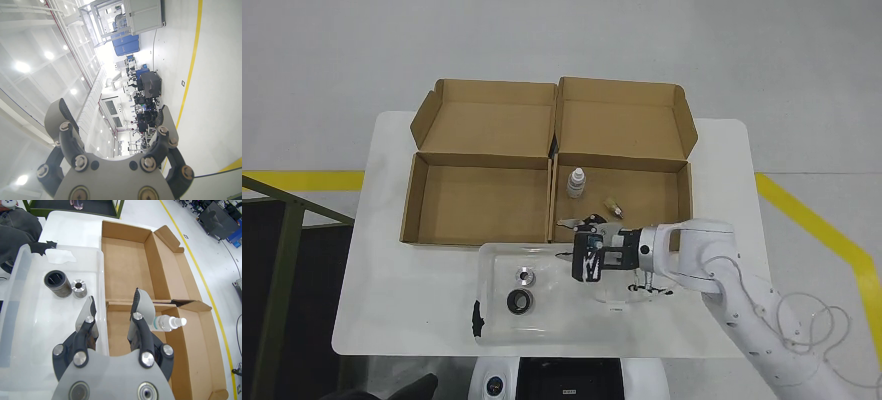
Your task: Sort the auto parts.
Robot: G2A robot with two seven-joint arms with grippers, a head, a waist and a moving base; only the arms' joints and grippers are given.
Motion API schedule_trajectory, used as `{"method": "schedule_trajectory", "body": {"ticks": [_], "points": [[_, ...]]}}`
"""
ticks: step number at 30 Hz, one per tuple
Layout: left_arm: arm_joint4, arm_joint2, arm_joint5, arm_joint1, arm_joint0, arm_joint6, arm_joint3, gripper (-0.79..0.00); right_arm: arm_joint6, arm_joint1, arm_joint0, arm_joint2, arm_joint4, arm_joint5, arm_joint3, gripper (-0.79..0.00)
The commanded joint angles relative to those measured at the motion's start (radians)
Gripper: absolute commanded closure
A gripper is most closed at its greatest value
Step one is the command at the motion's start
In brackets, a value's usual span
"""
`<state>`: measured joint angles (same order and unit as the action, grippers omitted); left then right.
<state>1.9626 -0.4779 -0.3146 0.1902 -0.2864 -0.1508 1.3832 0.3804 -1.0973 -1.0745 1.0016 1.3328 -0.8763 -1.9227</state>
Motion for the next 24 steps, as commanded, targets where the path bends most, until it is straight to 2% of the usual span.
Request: {"method": "schedule_trajectory", "body": {"ticks": [1,14,24], "points": [[0.0,0.0,0.0,0.0,0.0,0.0,0.0,-0.785,-0.002,-0.002,-0.005,-0.023,0.019,-0.004,-0.015,-0.363],[0.0,0.0,0.0,0.0,0.0,0.0,0.0,-0.785,-0.028,-0.031,0.009,-0.19,0.118,0.058,0.035,-0.36],[0.0,0.0,0.0,0.0,0.0,0.0,0.0,-0.785,-0.016,-0.053,0.044,-0.252,0.154,0.101,0.1,-0.342]]}}
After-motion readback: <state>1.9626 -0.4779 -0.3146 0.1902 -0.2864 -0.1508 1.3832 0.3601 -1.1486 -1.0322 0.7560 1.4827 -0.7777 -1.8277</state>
